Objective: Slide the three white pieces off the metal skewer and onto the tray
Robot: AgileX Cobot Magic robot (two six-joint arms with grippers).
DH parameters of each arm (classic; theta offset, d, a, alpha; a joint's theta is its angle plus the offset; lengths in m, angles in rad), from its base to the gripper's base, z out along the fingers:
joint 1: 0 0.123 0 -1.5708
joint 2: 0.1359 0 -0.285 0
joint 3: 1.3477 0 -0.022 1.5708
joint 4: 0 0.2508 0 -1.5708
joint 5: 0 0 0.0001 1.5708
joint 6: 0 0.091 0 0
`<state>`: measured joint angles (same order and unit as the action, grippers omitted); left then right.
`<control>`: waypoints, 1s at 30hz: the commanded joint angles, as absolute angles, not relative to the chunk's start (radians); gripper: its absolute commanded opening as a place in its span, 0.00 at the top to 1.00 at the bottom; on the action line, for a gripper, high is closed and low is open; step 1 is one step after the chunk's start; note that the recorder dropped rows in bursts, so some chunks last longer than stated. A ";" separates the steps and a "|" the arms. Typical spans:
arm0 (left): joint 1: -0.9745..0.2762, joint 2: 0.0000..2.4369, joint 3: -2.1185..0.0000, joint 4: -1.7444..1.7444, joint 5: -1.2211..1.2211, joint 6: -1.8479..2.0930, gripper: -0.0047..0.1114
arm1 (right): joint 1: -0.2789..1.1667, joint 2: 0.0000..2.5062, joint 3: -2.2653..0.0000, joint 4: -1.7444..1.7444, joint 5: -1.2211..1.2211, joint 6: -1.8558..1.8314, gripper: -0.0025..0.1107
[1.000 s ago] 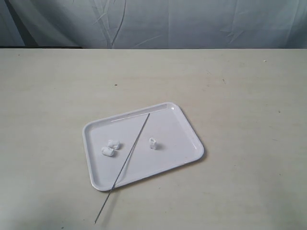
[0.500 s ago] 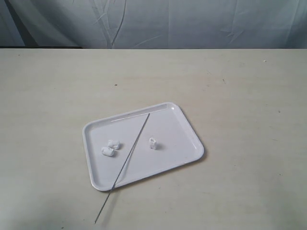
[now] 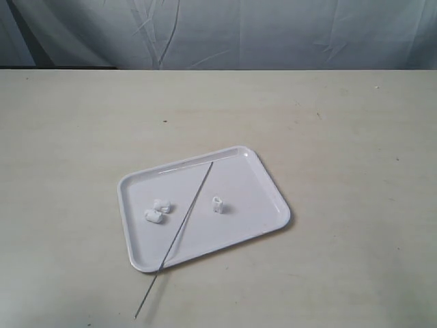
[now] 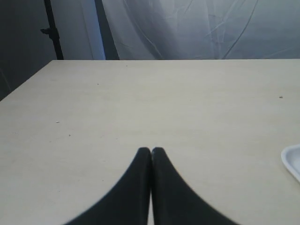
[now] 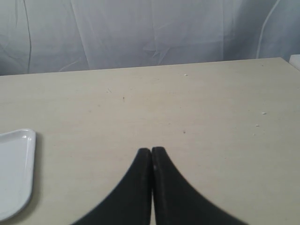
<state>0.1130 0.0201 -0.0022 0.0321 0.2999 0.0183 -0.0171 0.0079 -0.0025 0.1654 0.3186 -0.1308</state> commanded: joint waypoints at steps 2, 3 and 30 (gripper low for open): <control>0.073 0.000 0.000 0.034 0.343 0.043 0.96 | -0.022 0.000 0.000 0.168 0.312 -0.130 0.98; 0.063 0.000 0.000 0.032 0.343 0.043 0.96 | -0.022 0.000 0.000 0.168 0.312 -0.130 0.98; 0.044 0.000 0.000 0.027 0.337 0.045 0.96 | -0.022 0.000 0.000 0.168 0.312 -0.130 0.98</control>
<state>0.0509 0.0067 -0.0022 0.0321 0.3429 0.0442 -0.0171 0.0079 -0.0025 0.1668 0.3186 -0.1308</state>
